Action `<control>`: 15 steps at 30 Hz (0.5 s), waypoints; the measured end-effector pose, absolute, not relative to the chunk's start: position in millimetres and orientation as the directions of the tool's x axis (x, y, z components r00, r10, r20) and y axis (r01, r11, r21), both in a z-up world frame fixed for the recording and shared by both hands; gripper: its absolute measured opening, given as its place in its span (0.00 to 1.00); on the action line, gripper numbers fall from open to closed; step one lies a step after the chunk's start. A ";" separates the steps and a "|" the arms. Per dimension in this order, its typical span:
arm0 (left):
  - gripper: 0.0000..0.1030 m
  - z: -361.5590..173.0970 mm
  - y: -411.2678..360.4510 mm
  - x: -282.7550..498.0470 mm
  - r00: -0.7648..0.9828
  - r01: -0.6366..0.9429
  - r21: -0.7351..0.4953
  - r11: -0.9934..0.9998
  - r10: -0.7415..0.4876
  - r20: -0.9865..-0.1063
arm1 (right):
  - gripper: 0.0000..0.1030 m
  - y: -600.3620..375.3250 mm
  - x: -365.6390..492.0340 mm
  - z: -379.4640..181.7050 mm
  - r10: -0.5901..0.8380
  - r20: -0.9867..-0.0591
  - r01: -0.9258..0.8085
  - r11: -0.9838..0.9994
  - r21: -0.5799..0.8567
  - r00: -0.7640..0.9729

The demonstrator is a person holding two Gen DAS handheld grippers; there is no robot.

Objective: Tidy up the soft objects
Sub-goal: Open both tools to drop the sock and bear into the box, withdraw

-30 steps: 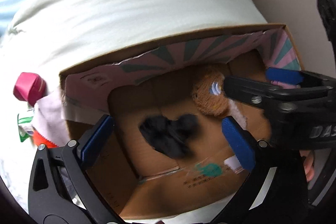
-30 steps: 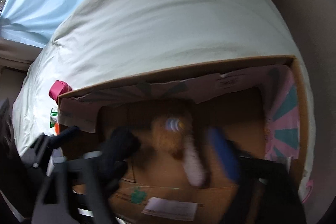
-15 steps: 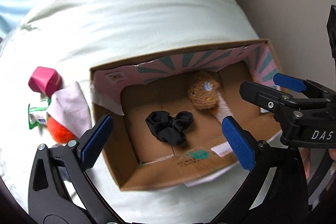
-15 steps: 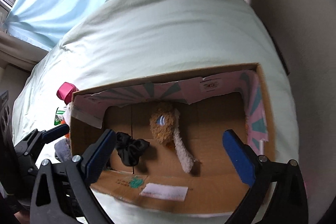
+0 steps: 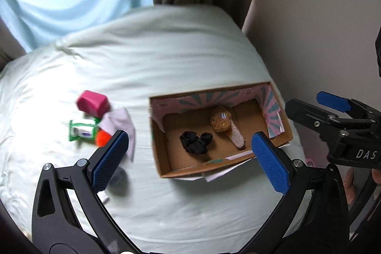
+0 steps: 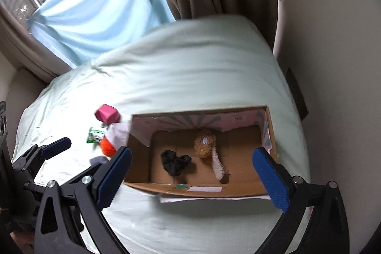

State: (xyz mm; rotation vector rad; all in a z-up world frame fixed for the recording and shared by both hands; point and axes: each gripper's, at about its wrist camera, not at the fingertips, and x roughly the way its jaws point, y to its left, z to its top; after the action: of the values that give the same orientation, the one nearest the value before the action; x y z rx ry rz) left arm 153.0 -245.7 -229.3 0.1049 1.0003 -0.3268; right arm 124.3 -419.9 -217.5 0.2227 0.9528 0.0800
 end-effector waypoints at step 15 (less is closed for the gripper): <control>1.00 -142.7 -121.3 67.4 0.686 0.161 -0.024 0.987 -0.129 -0.716 | 0.98 -332.4 37.2 -128.6 0.112 -0.639 -0.066 0.993 0.095 0.761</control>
State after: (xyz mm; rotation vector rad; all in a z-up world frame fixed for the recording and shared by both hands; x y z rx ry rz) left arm 67.4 -121.3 -142.7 0.0420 0.7978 -0.1626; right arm 37.2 -332.4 -128.6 0.0677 0.6996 0.0970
